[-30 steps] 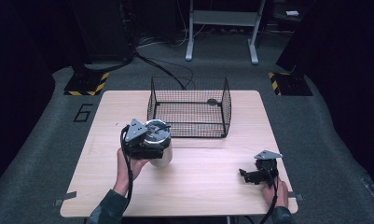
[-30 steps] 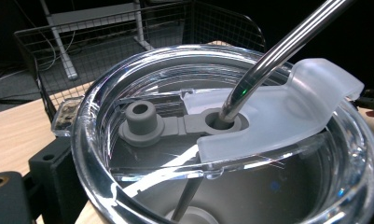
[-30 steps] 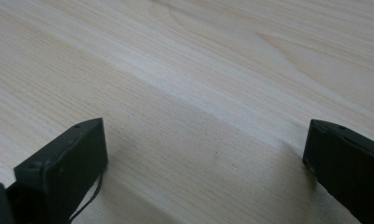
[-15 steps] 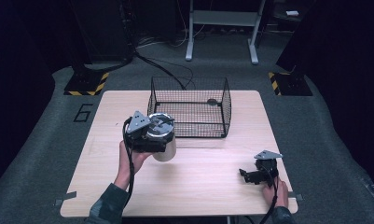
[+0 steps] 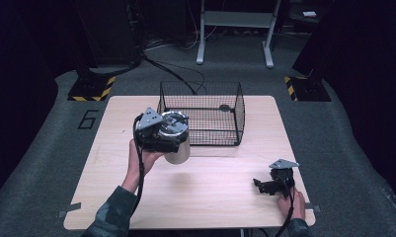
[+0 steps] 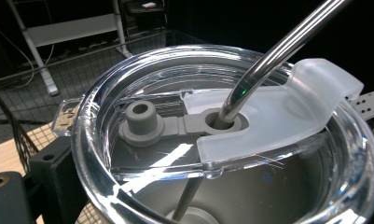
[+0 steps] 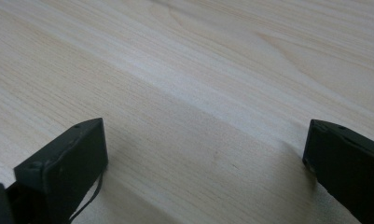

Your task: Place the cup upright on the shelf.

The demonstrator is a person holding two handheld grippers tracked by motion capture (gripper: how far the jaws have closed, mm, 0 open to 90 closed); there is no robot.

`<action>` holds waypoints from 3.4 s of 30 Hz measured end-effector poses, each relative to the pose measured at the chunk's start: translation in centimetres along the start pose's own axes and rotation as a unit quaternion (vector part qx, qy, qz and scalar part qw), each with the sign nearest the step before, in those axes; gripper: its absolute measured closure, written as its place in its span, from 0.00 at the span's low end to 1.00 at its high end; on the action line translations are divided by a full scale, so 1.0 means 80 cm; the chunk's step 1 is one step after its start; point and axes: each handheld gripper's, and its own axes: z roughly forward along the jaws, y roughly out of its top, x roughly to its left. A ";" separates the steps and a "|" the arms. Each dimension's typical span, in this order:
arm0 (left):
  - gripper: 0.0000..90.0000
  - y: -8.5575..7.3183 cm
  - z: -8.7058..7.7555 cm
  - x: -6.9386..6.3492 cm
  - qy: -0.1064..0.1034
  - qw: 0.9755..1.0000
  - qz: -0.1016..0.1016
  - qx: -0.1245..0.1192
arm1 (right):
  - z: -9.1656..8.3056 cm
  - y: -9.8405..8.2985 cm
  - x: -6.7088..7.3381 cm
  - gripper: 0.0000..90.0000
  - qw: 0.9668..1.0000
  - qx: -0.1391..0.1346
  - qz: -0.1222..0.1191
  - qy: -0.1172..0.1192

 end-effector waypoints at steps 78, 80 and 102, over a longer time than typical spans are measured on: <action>0.04 0.090 0.122 0.057 0.043 0.999 -0.010 0.001 | 0.000 0.000 0.001 0.00 1.000 0.004 0.006 0.002; 0.04 0.089 0.127 0.060 0.045 0.999 -0.010 0.005 | 0.000 0.000 0.001 0.00 1.000 0.003 0.006 0.002; 0.04 0.071 0.183 0.074 0.084 0.996 -0.035 0.009 | 0.000 0.001 0.001 0.00 1.000 0.002 0.006 0.005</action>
